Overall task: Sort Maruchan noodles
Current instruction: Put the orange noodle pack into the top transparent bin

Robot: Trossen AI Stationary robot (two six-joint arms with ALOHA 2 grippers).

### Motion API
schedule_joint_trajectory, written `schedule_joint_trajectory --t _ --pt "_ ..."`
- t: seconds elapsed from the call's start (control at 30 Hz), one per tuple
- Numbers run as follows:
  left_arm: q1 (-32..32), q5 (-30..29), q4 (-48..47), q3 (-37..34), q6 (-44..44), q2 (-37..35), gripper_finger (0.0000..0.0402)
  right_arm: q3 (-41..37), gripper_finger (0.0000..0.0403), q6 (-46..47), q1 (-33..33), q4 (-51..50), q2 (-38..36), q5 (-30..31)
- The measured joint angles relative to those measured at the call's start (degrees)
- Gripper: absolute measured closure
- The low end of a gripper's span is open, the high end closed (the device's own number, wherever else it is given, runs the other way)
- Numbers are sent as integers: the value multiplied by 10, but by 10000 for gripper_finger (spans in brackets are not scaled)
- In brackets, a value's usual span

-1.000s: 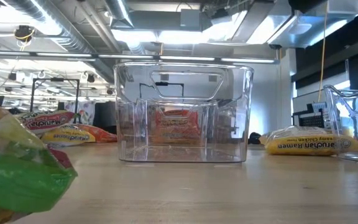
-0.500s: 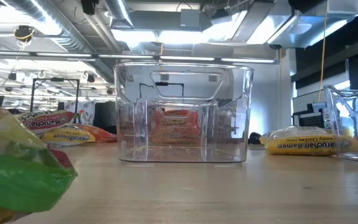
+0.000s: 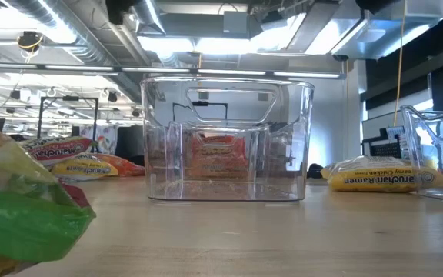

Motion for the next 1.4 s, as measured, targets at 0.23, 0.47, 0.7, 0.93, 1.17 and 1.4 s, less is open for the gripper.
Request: schedule_joint_trajectory --t 0.23,0.47,0.7,0.93,1.17,1.4 --pt "8 7 126 0 33 66 47 17 329 13 0 -39 2 1" --pt "-8 10 123 0 52 55 47 18 329 13 1 -55 2 28" --pt "-19 -20 128 0 76 54 47 17 329 23 -9 -77 4 36" --pt "0 -55 117 1 90 67 47 16 329 70 -27 -88 4 4" --pt "11 -42 110 1 98 73 90 16 329 88 -35 -89 4 -11" --pt "15 -30 111 1 121 72 183 16 329 94 -38 -87 4 -11"
